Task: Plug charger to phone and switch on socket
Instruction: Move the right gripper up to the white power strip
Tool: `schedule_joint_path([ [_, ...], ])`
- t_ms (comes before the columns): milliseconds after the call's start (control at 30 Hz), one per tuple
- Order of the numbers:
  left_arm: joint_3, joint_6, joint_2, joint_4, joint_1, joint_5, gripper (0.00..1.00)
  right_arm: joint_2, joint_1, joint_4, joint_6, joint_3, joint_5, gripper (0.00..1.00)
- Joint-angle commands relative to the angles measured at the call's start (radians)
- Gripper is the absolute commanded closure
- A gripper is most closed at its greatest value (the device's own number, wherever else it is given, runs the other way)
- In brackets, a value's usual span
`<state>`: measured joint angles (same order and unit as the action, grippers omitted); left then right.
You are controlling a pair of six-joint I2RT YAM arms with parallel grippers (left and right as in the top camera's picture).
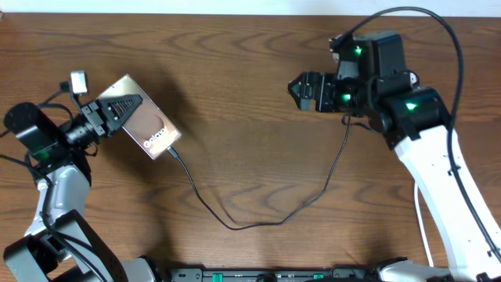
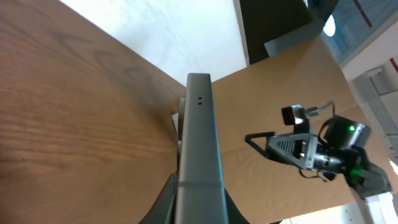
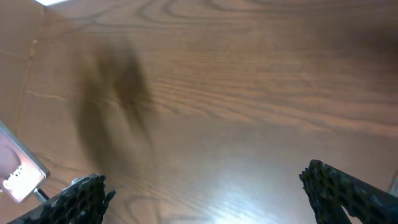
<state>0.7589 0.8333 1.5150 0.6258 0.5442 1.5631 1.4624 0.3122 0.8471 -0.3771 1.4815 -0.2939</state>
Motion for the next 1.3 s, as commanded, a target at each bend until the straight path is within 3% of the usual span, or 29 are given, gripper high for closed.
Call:
schedule_joint_path([
  [0,-0.017,-0.035,-0.012,0.007,0.003,0.007,0.93,-0.01,-0.004,0.034,0.016,0.007,0.042,0.01],
  [300,-0.062,-0.06,-0.012,0.007,0.003,0.007,0.93,-0.01,0.011,0.002,0.004,0.007,-0.065,0.01],
  [800,-0.182,-0.082,-0.012,0.007,0.003,-0.086,0.92,-0.01,0.017,-0.002,0.004,0.007,-0.064,0.01],
  [1267,-0.188,-0.082,-0.012,0.006,0.003,-0.095,0.93,-0.01,0.017,-0.003,0.005,0.007,-0.048,0.01],
])
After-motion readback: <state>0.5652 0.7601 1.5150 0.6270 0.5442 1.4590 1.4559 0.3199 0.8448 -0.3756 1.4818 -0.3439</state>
